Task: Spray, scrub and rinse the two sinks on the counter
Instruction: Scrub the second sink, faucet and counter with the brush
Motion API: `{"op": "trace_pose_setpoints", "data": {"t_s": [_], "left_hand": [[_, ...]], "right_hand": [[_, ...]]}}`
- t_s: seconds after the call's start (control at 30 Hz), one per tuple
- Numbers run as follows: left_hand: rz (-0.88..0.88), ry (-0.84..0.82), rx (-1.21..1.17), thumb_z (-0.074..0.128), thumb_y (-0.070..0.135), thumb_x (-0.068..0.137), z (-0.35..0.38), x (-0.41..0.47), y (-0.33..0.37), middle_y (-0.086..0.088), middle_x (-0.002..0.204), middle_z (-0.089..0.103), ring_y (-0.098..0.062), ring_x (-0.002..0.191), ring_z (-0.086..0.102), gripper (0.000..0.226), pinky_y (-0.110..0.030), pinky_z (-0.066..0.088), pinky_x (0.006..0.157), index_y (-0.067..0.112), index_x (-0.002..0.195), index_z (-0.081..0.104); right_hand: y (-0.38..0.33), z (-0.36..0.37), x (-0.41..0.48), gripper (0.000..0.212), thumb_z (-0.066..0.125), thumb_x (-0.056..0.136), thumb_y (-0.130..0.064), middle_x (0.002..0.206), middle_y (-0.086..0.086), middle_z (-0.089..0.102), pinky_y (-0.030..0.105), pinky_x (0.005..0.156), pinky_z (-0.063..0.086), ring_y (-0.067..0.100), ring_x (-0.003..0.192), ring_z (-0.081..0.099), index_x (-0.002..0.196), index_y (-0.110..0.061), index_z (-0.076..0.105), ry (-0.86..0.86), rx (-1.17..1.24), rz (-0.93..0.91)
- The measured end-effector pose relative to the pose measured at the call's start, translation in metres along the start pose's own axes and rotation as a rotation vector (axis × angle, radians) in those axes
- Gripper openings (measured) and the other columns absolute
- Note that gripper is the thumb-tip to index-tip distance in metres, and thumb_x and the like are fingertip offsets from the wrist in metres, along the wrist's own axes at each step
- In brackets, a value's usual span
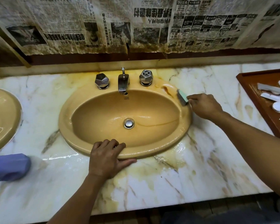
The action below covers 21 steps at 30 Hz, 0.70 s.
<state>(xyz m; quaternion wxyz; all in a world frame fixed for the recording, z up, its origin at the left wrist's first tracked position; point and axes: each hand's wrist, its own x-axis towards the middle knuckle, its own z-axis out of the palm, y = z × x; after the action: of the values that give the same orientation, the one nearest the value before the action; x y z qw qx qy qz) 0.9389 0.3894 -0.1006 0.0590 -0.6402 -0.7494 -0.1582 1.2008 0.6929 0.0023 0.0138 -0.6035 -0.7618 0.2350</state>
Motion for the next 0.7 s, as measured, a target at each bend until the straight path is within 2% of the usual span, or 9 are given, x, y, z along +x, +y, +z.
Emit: {"op": "trace_pose_setpoints", "data": {"t_s": [0.1, 0.23, 0.37, 0.47, 0.6, 0.7], "left_hand": [[0.000, 0.004, 0.002, 0.059, 0.089, 0.077, 0.000, 0.000, 0.000, 0.005, 0.086, 0.065, -0.024, 0.077, 0.061, 0.067, -0.039, 0.043, 0.075, 0.028, 0.096, 0.076], [-0.003, -0.001, -0.002, 0.059, 0.089, 0.077, 0.000, 0.001, 0.000, 0.005, 0.086, 0.065, -0.024, 0.077, 0.061, 0.067, -0.039, 0.043, 0.074, 0.028, 0.096, 0.076], [-0.008, 0.003, -0.003, 0.058, 0.089, 0.078, -0.001, 0.001, 0.000, 0.005, 0.086, 0.066, -0.024, 0.077, 0.062, 0.067, -0.039, 0.043, 0.074, 0.027, 0.096, 0.076], [-0.007, -0.001, -0.005, 0.058, 0.090, 0.078, -0.001, 0.001, 0.000, 0.004, 0.085, 0.066, -0.025, 0.077, 0.062, 0.067, -0.039, 0.044, 0.074, 0.027, 0.096, 0.076], [-0.010, 0.007, -0.003, 0.059, 0.090, 0.077, -0.001, 0.002, -0.001, 0.004, 0.085, 0.066, -0.024, 0.077, 0.062, 0.067, -0.039, 0.044, 0.074, 0.027, 0.095, 0.076], [-0.010, 0.004, -0.005, 0.060, 0.090, 0.077, 0.000, 0.002, -0.001, 0.004, 0.085, 0.065, -0.025, 0.076, 0.062, 0.067, -0.039, 0.044, 0.074, 0.027, 0.094, 0.076]], "right_hand": [[-0.010, 0.004, 0.005, 0.036, 0.050, 0.101, -0.033, 0.133, 0.011, 0.067, 0.044, 0.101, 0.050, 0.034, 0.130, 0.054, 0.134, -0.037, 0.067, -0.066, -0.064, -0.112], [-0.020, -0.006, 0.024, 0.038, 0.048, 0.101, -0.038, 0.134, 0.014, 0.064, 0.043, 0.095, 0.049, 0.038, 0.124, 0.056, 0.135, -0.039, 0.065, -0.012, -0.162, -0.065], [-0.043, 0.001, 0.023, 0.038, 0.045, 0.103, -0.036, 0.130, 0.014, 0.064, 0.042, 0.090, 0.052, 0.037, 0.115, 0.059, 0.137, -0.039, 0.063, -0.076, -0.217, -0.189], [-0.046, -0.005, 0.039, 0.039, 0.047, 0.103, -0.036, 0.132, 0.011, 0.064, 0.041, 0.088, 0.049, 0.035, 0.116, 0.059, 0.137, -0.038, 0.063, -0.014, -0.225, -0.127], [-0.055, 0.004, 0.037, 0.039, 0.044, 0.105, -0.038, 0.135, 0.014, 0.063, 0.041, 0.087, 0.051, 0.036, 0.116, 0.059, 0.140, -0.038, 0.061, -0.100, -0.253, -0.235], [-0.054, -0.007, 0.049, 0.038, 0.047, 0.103, -0.038, 0.135, 0.013, 0.063, 0.041, 0.089, 0.050, 0.035, 0.116, 0.059, 0.138, -0.039, 0.062, -0.042, -0.254, -0.169]]}}
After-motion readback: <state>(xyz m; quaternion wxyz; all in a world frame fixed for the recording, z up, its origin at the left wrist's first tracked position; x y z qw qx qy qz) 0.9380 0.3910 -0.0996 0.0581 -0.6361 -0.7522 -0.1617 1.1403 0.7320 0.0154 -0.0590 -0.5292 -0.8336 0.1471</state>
